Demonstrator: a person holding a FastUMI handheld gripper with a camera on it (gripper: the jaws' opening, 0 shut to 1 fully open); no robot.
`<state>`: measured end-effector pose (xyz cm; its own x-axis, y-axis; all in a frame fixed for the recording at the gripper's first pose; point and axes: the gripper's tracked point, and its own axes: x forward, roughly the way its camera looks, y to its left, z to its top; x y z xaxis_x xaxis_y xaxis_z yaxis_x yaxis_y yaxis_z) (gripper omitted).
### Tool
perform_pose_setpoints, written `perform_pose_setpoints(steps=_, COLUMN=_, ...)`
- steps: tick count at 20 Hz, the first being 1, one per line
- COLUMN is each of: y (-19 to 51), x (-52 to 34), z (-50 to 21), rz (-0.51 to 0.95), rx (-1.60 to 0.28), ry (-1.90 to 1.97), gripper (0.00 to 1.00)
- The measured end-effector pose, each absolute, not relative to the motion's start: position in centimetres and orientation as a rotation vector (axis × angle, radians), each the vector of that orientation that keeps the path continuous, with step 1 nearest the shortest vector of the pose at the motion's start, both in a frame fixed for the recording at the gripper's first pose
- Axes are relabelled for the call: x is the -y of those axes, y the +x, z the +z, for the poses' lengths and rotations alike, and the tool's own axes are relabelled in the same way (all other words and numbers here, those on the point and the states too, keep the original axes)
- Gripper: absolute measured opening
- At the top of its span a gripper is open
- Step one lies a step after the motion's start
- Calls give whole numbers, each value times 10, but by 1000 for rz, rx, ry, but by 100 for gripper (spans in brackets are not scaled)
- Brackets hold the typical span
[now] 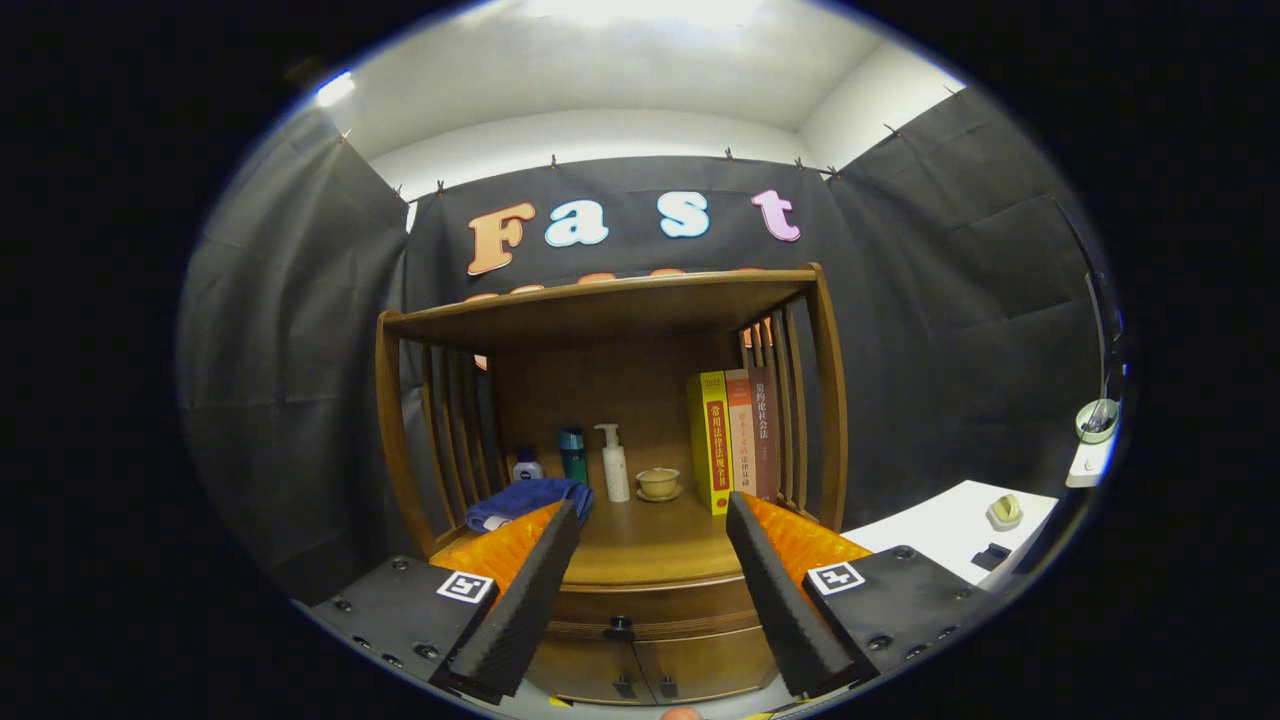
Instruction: Pull open the drawer, take out the items inside it, and place them on the countertop above the cabinet.
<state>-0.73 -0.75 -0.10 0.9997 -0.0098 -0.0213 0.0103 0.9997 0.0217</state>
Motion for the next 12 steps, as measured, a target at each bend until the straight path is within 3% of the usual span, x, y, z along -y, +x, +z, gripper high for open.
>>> perform_pose_setpoints(steps=5, y=-3, x=9, z=-13, rz=-5, rx=-24, ry=17, gripper=98)
perform_pose_setpoints(steps=12, y=25, x=7, z=-89, rz=-29, rx=-62, ry=39, gripper=98)
